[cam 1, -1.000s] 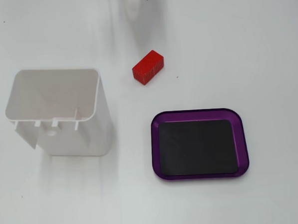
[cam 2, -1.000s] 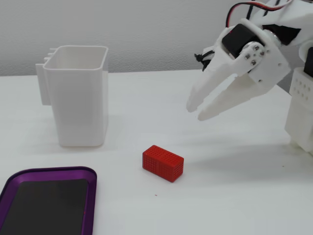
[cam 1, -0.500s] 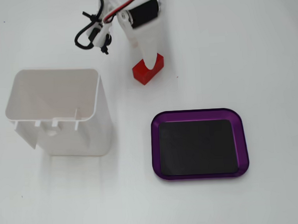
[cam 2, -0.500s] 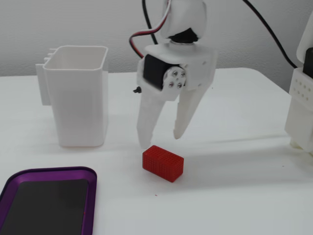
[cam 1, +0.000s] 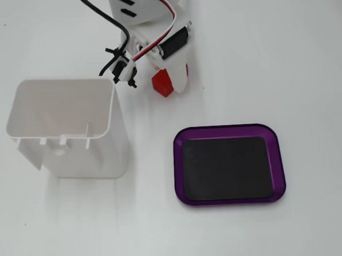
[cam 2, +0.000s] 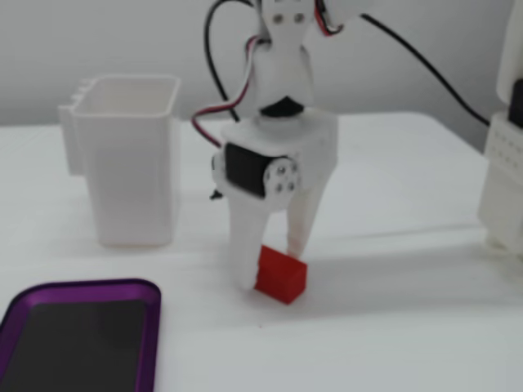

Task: Pick up the cube and place it in the box.

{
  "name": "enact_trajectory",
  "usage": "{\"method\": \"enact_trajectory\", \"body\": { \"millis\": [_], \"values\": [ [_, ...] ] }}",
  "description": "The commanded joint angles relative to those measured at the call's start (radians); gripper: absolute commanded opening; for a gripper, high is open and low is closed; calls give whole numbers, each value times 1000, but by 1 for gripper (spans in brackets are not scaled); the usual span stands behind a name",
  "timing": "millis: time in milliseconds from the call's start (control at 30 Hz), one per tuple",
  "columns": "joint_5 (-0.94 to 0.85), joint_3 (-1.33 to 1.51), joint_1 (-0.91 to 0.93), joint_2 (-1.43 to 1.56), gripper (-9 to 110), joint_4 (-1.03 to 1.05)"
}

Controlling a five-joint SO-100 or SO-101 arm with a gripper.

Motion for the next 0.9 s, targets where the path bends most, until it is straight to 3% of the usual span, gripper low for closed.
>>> {"method": "enact_trajectory", "body": {
  "millis": [0, 167, 333, 533, 867],
  "values": [
    [-2, 38, 0, 8, 19, -61],
    [3, 86, -2, -2, 17, -117],
    [18, 87, -6, 8, -2, -110],
    [173, 71, -29, 80, -1, -57],
    [793, 72, -215, 586, 0, -170]
  ]
}}
